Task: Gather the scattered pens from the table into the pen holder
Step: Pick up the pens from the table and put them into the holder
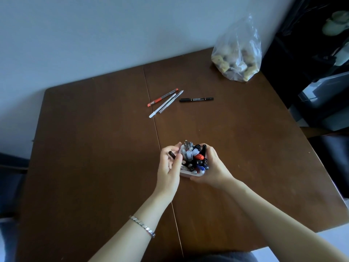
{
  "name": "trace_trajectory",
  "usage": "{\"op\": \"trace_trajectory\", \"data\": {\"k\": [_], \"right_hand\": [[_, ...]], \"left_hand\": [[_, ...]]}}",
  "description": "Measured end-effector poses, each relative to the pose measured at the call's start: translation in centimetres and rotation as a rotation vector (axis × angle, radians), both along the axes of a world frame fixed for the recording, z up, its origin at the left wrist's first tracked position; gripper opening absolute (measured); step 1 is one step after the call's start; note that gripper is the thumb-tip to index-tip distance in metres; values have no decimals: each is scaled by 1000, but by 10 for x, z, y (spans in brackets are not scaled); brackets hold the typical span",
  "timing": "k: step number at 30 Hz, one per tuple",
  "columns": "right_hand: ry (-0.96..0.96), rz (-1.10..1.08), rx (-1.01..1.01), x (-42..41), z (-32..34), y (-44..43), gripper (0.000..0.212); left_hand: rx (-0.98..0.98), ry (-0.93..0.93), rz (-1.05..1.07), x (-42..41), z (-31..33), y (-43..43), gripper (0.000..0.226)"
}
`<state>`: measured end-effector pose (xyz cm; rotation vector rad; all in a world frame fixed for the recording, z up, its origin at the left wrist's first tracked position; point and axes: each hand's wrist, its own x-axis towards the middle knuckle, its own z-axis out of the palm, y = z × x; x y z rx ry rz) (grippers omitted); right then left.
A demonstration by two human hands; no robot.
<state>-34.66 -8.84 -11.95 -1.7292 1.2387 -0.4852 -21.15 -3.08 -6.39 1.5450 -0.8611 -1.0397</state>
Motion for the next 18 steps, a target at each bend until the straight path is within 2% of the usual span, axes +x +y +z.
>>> {"op": "trace_trajectory", "data": {"k": [1,3,6,8,10,13,15,17,18], "right_hand": [[-1,-5,-1,0,1,0,87],[-3,-25,4,1,2,1,85],[-4,-34,-7,2,3,3,83],[-12,-23,-4,2,4,2,84],[-32,-7,10,0,5,1,85],[-35,-3,58,0,9,3,93],[-28,-18,103,-1,11,3,101],[-18,4,109,-1,10,-1,97],[-11,21,109,-1,10,-5,95]], "left_hand": [[-48,-56,1,3,2,1,24],[-163,-282,-35,12,1,3,28],[-231,-666,-249,22,-14,4,32],[-200,-749,-369,20,-23,10,40],[-169,-770,-450,17,-28,16,49],[-135,-704,-544,21,-26,19,59],[-80,-631,-529,30,-21,14,81],[33,-570,-494,40,-18,6,108],[95,-529,-507,44,-18,2,115]]}}
